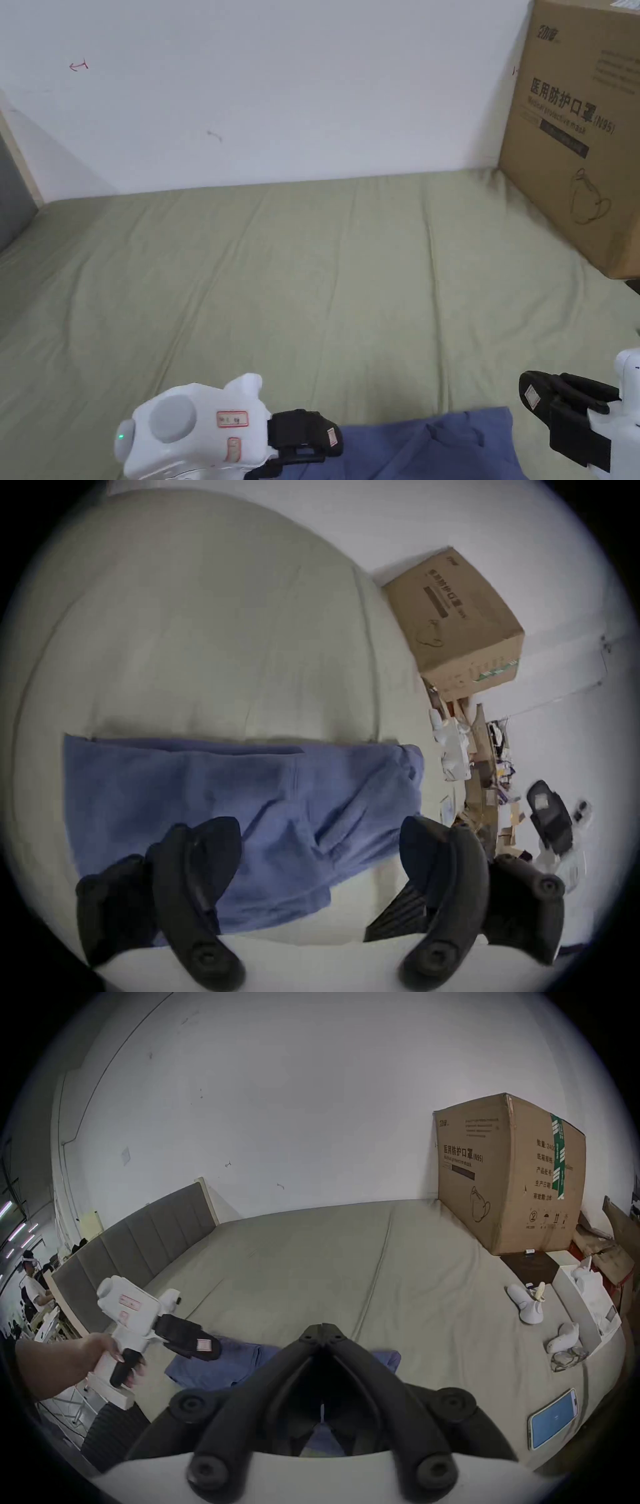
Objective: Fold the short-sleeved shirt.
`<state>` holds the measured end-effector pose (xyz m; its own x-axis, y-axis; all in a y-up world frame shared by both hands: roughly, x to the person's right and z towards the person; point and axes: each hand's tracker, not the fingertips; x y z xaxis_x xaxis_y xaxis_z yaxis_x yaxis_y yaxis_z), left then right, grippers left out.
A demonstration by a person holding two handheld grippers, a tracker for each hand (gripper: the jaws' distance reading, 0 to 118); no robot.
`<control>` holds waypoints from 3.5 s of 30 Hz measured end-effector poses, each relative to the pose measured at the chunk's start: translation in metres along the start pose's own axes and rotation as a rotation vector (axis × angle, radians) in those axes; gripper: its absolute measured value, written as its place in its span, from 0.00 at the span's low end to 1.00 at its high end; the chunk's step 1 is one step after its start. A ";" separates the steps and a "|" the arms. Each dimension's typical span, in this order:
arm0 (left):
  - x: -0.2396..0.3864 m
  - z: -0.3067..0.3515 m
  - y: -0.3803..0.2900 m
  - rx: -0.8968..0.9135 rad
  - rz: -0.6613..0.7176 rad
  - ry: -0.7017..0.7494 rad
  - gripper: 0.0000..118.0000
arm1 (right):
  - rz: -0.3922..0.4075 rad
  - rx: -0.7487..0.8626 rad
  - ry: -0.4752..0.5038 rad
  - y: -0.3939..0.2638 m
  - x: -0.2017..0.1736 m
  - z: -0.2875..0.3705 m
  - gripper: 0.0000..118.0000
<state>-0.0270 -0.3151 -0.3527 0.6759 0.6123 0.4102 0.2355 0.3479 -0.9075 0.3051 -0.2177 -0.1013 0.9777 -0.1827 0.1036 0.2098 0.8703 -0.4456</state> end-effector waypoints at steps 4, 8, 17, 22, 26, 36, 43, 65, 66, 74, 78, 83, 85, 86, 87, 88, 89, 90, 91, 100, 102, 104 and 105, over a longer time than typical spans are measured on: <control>0.013 0.021 -0.002 0.070 -0.133 0.226 0.01 | -0.019 0.006 0.006 0.001 0.002 -0.001 0.00; 0.016 -0.004 -0.002 -0.024 -0.107 0.148 0.01 | -0.032 0.002 0.009 -0.001 0.004 -0.001 0.00; 0.027 -0.098 -0.031 -0.169 -0.103 0.123 0.01 | -0.032 -0.009 -0.010 -0.005 0.011 0.006 0.00; 0.010 -0.060 -0.024 -0.144 0.079 -0.287 0.01 | -0.039 -0.003 0.000 0.000 0.009 0.003 0.00; -0.028 0.023 -0.018 0.051 0.057 -0.289 0.08 | -0.038 -0.001 0.017 0.003 0.005 -0.001 0.00; -0.185 0.084 -0.036 0.153 0.422 -0.327 1.00 | -0.079 -0.041 0.044 0.005 -0.009 -0.021 0.00; -0.216 0.012 -0.049 0.112 0.471 -0.673 1.00 | -0.048 -0.108 0.046 0.003 -0.021 -0.025 0.00; -0.107 0.099 -0.029 0.114 0.148 0.224 0.04 | -0.079 -0.124 0.097 0.004 -0.024 -0.029 0.00; -0.096 0.112 -0.028 0.116 0.092 0.353 0.04 | -0.085 -0.122 0.098 0.003 -0.023 -0.028 0.00; -0.028 0.123 -0.011 0.152 0.006 0.428 0.04 | -0.140 -0.097 0.097 0.000 -0.011 -0.015 0.00; -0.003 0.075 0.007 0.084 0.073 0.254 0.04 | -0.183 -0.076 0.108 -0.001 0.002 -0.007 0.00; 0.017 -0.012 0.023 -0.037 0.129 0.200 0.05 | -0.198 -0.073 0.079 -0.003 0.012 0.000 0.00; 0.018 -0.045 0.024 -0.061 0.155 0.190 0.11 | -0.213 -0.079 0.070 -0.006 0.017 0.002 0.00; 0.018 -0.056 0.022 -0.083 0.173 0.166 0.26 | -0.220 -0.082 0.064 -0.007 0.019 0.003 0.00; 0.017 -0.068 0.021 -0.102 0.199 0.112 0.39 | -0.228 -0.087 0.055 -0.009 0.021 0.003 0.00; 0.015 -0.076 0.019 -0.112 0.222 0.045 0.57 | -0.232 -0.091 0.049 -0.010 0.023 0.003 0.00; 0.016 -0.080 0.018 -0.124 0.221 0.004 0.71 | -0.236 -0.096 0.045 -0.012 0.024 0.003 0.00; 0.021 -0.081 0.016 -0.125 0.213 -0.044 0.76 | -0.239 -0.102 0.042 -0.013 0.025 0.003 0.00; 0.024 -0.081 0.016 -0.127 0.187 -0.074 0.77 | -0.241 -0.108 0.038 -0.014 0.026 0.002 0.00; 0.051 -0.003 0.017 -0.026 -0.080 -0.058 0.56 | -0.254 -0.102 0.044 -0.012 0.023 -0.004 0.00; 0.060 0.011 0.011 0.024 -0.190 0.100 0.22 | -0.243 -0.095 0.048 -0.010 0.020 -0.004 0.00; 0.058 0.012 0.007 0.043 -0.169 0.167 0.00 | -0.233 -0.093 0.054 -0.010 0.024 -0.007 0.00; 0.052 0.009 0.010 0.017 -0.094 0.107 0.00 | -0.229 -0.093 0.056 -0.010 0.023 -0.007 0.00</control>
<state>0.0041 -0.2738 -0.3399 0.7224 0.4976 0.4801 0.2898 0.4126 -0.8636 0.3257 -0.2336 -0.1011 0.9030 -0.3975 0.1629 0.4232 0.7579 -0.4965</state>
